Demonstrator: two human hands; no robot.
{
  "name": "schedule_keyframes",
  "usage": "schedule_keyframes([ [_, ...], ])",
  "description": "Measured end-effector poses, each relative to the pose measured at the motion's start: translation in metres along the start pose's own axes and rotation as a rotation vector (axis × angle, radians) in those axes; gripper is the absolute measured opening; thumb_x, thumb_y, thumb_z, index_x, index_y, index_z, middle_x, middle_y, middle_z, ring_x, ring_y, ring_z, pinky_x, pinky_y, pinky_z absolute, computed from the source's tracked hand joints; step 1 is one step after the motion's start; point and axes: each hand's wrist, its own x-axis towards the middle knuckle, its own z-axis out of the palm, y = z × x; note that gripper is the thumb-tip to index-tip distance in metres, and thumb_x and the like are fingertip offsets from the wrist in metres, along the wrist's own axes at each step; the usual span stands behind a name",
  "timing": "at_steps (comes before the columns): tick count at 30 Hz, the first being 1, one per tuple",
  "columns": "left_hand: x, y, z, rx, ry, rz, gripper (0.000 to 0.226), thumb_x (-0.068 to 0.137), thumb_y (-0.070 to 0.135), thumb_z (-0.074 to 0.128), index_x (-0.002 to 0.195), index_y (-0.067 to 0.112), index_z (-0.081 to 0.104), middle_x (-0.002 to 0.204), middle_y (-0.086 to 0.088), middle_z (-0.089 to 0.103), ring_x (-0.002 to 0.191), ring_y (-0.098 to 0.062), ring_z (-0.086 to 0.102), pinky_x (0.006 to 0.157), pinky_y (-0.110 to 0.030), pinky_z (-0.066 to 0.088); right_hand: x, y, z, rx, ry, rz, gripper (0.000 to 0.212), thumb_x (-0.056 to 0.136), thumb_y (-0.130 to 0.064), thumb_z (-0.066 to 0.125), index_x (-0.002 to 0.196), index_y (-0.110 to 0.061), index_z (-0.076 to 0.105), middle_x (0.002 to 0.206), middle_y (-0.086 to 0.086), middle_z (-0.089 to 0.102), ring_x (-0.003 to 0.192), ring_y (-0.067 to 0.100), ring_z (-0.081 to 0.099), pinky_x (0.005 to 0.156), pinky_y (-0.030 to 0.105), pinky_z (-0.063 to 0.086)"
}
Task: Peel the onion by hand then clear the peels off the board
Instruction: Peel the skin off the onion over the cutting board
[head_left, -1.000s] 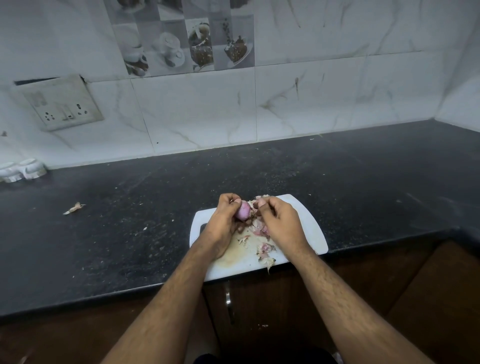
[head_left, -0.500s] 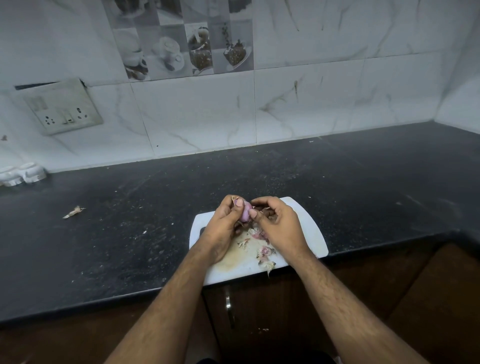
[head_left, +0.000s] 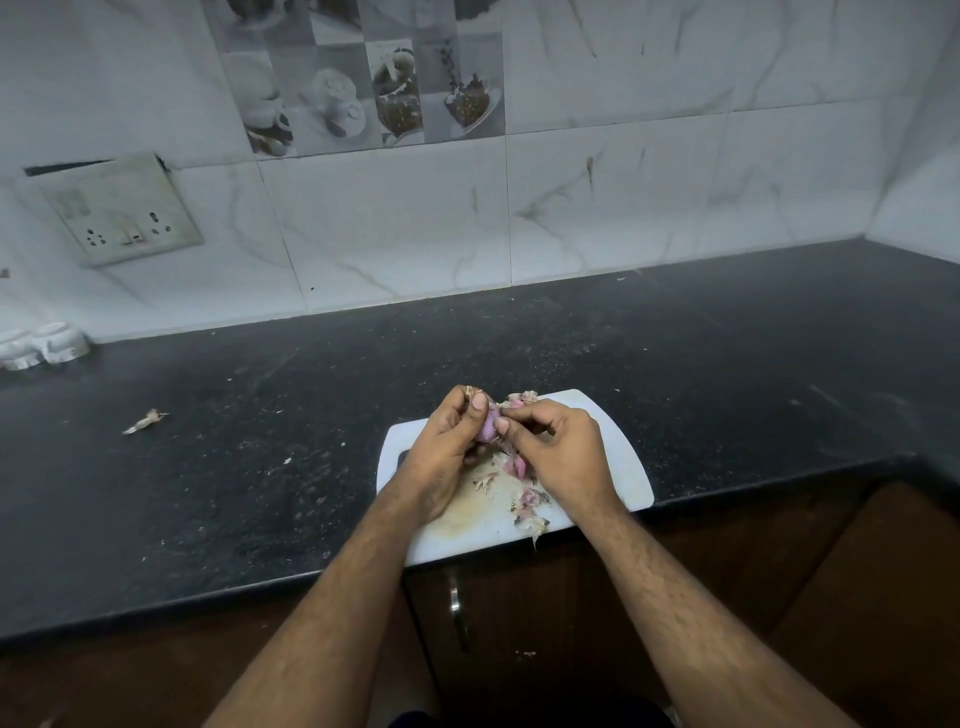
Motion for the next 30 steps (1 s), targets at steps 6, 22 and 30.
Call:
schedule_keyframes([
  [6,-0.0003,0.001,0.0002,-0.003,0.0,-0.016,0.027,0.104,0.038,0.054,0.102,0.012,0.056,0.072,0.003,0.054,0.06,-0.004,0.046,0.052,-0.015,0.039,0.0003,-0.0009,-0.0008,-0.002,-0.013,0.043,0.014,0.09,-0.017,0.079,0.103,-0.017,0.082,0.085,0.0,0.08,0.056,0.025,0.073,0.061,0.043,0.064],
  [22,-0.0017,0.0039,0.0024,0.005,0.013,-0.033,0.026,0.108,0.033,0.05,0.107,0.008,0.055,0.077,0.001,0.057,0.057,-0.004,0.051,0.051,-0.015,0.04,-0.0038,-0.0084,0.0009,-0.018,0.003,0.035,0.016,0.101,-0.014,0.064,0.101,-0.026,0.074,0.089,-0.002,0.078,0.06,0.02,0.076,0.055,0.024,0.06],
  [30,-0.0004,0.0021,0.0009,-0.003,0.025,-0.044,0.027,0.107,0.036,0.052,0.105,0.009,0.056,0.07,0.003,0.053,0.06,-0.005,0.048,0.053,-0.015,0.041,-0.0002,-0.0027,0.0013,-0.076,0.002,0.005,0.005,0.092,-0.024,0.078,0.096,-0.027,0.077,0.084,-0.005,0.076,0.071,0.01,0.074,0.056,0.032,0.062],
])
